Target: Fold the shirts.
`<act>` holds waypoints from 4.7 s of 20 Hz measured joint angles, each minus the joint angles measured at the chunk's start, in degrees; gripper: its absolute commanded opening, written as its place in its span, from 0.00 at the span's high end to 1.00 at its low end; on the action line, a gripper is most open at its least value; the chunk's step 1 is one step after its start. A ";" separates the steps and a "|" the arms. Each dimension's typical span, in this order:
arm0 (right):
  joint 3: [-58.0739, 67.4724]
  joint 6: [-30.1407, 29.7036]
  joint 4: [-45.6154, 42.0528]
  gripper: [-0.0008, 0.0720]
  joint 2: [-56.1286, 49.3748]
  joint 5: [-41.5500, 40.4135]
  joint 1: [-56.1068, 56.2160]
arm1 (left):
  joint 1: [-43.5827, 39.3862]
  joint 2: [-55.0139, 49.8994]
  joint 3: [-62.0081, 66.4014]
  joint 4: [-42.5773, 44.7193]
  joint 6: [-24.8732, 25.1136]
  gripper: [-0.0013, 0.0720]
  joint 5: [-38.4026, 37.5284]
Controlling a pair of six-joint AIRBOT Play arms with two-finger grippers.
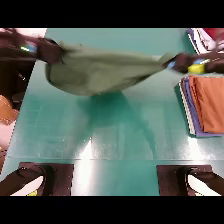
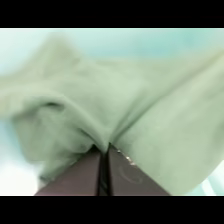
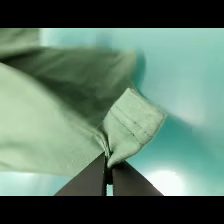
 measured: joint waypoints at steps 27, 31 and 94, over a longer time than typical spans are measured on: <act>-10.08 13.97 -27.45 0.96 1.29 12.68 16.63 | -8.44 -0.26 -38.82 4.39 -4.81 0.24 -1.16; -10.56 14.19 -27.50 0.96 2.36 11.89 16.63 | -0.59 -1.73 -38.29 4.92 -4.96 0.24 -0.33; 24.13 6.78 -27.19 0.96 12.79 10.88 -1.25 | 9.55 16.22 2.71 -8.96 0.31 0.95 22.38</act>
